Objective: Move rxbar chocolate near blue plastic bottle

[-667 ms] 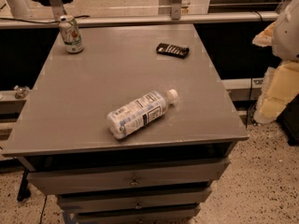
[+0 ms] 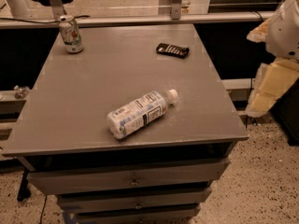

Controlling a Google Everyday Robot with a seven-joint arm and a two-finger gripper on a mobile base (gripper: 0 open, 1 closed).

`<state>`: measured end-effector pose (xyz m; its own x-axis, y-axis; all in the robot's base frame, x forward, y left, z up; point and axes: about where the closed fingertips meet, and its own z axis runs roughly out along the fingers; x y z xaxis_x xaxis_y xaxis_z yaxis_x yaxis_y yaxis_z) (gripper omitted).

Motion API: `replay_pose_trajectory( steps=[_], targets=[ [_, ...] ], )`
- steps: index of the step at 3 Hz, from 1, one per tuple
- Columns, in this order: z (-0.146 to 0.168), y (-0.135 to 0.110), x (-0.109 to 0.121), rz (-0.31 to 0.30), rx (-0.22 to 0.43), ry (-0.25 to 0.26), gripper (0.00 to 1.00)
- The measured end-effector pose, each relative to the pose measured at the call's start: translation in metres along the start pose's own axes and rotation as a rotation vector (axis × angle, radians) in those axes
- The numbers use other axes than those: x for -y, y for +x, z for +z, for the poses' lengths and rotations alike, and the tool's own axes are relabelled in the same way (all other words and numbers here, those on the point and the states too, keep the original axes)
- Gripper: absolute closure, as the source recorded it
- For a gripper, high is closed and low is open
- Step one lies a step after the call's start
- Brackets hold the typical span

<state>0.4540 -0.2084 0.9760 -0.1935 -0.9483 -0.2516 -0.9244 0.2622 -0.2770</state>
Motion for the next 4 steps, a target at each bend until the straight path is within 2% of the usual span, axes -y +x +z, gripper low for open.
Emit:
replay_pose_trajectory(
  steps=[2,4],
  targets=[
    [0.049,-0.029,0.083,0.017,0.173,0.079,0.0],
    [0.117,-0.057,0.183,0.09,0.386,0.072,0.0]
  ],
)
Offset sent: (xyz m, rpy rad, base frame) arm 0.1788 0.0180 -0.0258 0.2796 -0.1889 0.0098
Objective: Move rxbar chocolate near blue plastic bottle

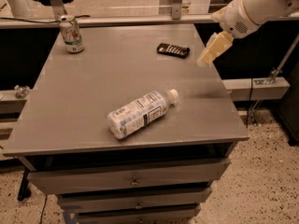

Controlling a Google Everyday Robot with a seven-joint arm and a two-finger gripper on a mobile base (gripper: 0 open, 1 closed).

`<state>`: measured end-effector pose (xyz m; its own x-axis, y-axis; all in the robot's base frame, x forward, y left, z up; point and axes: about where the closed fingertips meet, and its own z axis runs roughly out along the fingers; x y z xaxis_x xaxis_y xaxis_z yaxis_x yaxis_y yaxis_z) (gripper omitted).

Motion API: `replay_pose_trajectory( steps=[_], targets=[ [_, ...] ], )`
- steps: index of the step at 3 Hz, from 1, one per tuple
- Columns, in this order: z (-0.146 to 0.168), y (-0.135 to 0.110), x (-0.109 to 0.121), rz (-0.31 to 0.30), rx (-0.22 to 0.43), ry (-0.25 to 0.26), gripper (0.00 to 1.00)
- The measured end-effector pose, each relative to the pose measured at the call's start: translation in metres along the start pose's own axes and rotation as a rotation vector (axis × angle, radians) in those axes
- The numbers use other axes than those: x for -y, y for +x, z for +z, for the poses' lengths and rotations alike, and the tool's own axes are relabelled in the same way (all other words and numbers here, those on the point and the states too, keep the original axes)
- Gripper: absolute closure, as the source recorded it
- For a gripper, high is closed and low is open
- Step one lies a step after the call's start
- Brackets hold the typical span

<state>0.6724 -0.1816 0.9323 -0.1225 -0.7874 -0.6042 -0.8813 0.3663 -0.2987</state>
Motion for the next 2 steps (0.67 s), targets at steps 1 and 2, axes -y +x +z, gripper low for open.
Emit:
replay_pose_trajectory(
  steps=[1,2],
  targets=[
    [0.001,0.0,-0.001,0.0,-0.001,-0.002,0.0],
    [0.011,-0.001,0.001,0.016,0.034,0.003,0.0]
  ],
)
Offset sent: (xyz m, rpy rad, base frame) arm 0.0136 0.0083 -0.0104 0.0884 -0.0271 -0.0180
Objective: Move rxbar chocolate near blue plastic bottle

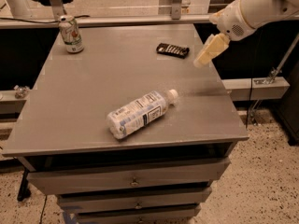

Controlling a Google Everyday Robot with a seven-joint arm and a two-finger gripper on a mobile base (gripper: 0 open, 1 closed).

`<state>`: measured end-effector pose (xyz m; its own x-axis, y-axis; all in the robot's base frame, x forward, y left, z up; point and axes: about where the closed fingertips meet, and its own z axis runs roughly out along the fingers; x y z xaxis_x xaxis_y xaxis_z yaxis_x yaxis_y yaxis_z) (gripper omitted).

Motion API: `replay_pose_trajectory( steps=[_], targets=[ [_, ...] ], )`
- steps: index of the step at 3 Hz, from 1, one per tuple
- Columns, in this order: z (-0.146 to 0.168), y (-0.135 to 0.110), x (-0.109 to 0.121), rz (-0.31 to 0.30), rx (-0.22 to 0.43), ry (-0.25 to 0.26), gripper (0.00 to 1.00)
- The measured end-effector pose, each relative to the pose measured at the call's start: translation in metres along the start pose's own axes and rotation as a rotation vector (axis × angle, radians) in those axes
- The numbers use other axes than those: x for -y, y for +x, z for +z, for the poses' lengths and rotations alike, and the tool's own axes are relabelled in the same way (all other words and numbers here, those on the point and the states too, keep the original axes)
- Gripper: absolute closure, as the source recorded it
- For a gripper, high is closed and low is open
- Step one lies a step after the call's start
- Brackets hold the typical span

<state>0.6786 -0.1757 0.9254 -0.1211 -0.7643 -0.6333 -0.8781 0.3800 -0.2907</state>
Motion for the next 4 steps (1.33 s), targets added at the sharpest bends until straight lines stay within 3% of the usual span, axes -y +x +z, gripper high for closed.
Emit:
replay_pose_trajectory(
  steps=[2,3,4],
  targets=[
    [0.059,-0.007,0.023,0.145,0.187,-0.016,0.0],
    [0.093,-0.009,0.035,0.205,0.246,-0.036,0.0],
    [0.117,-0.006,0.049,0.227,0.273,-0.03,0.0]
  ],
)
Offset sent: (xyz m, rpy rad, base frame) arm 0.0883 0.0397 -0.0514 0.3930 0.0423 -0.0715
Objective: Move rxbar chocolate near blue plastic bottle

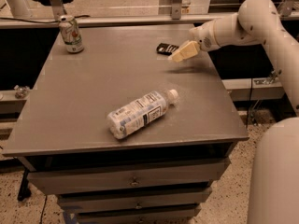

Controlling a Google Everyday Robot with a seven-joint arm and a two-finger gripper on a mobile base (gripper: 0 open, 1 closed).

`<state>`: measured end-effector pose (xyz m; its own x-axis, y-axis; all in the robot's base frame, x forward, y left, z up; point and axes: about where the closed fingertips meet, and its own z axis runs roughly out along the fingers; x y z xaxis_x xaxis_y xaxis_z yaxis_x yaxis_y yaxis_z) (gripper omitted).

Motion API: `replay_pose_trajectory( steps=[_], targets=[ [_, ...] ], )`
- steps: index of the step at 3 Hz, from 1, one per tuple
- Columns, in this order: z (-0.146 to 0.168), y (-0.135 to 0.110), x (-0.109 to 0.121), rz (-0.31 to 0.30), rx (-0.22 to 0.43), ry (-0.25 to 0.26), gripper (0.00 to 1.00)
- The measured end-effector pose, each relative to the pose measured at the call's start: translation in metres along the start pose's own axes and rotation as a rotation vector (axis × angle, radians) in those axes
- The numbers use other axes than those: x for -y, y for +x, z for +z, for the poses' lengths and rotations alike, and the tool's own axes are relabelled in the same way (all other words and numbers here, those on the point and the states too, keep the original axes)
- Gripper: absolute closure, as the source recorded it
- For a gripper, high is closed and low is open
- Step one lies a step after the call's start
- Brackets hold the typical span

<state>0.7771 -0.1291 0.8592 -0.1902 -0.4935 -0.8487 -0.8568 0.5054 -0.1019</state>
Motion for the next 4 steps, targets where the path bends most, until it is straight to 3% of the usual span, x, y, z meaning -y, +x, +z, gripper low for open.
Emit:
replay_pose_trajectory(
  steps=[1,2,4],
  targets=[
    [0.01,0.009,0.015,0.013,0.005,0.013,0.0],
    [0.017,0.016,0.021,0.024,0.008,0.017,0.17],
    [0.021,0.025,0.024,0.051,0.003,0.017,0.63]
  ],
)
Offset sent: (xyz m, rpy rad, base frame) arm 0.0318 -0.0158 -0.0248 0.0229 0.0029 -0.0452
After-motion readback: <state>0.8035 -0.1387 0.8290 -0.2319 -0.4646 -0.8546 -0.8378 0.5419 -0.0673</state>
